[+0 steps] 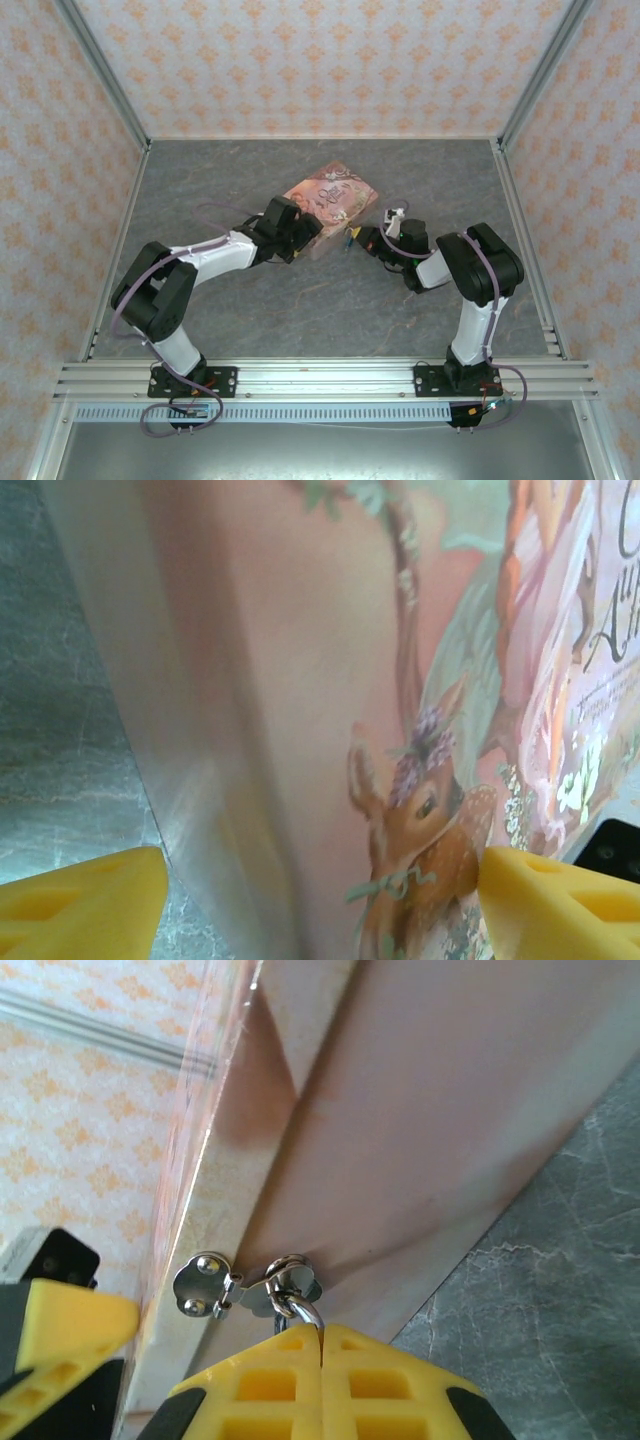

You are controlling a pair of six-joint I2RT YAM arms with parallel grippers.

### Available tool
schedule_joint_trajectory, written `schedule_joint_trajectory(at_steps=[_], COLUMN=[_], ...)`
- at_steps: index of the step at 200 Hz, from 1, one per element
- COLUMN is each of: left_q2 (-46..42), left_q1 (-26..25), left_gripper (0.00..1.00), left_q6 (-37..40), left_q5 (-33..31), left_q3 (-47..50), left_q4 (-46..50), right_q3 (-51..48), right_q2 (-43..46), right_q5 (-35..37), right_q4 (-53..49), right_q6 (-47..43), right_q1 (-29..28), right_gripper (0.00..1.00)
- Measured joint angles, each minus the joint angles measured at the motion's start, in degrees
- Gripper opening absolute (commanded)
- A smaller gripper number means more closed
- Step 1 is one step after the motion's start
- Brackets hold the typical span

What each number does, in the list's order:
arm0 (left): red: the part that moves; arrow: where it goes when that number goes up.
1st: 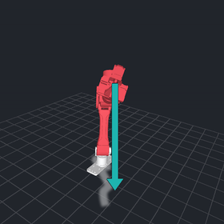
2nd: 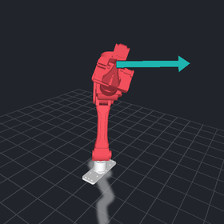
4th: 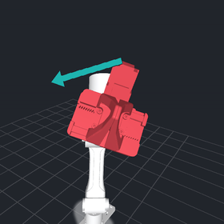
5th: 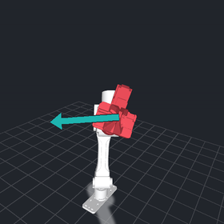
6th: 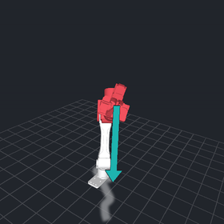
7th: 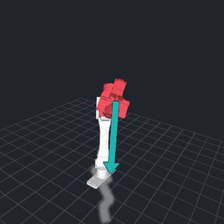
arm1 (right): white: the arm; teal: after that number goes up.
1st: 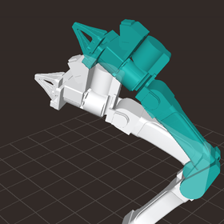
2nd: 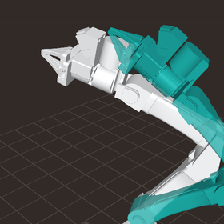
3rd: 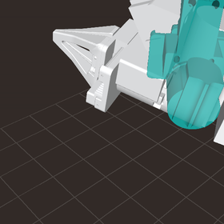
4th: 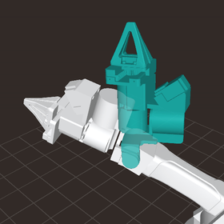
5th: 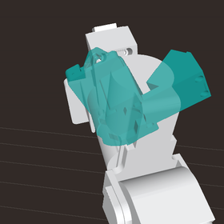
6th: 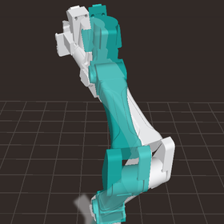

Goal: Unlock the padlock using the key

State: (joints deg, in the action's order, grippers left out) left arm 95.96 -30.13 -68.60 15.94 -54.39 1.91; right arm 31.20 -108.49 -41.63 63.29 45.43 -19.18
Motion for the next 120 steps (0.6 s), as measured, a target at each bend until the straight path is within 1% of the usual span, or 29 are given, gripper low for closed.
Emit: schedule_joint_trajectory(at_steps=[48, 120], left_q2=[-0.4, -0.5], left_q1=[-0.9, -0.9], left_gripper=[0.81, 0.81], left_q6=[-0.6, -0.5], left_q5=[0.3, 0.2], left_q3=[0.5, 0.6], left_q4=[0.0, 0.0], right_q3=[0.0, 1.5], right_q2=[-0.9, -2.6], right_q5=[3.0, 5.5], right_q4=[2.7, 3.3], right_q6=[6.3, 9.4], right_q1=[0.0, -0.3], right_gripper=[0.00, 0.00])
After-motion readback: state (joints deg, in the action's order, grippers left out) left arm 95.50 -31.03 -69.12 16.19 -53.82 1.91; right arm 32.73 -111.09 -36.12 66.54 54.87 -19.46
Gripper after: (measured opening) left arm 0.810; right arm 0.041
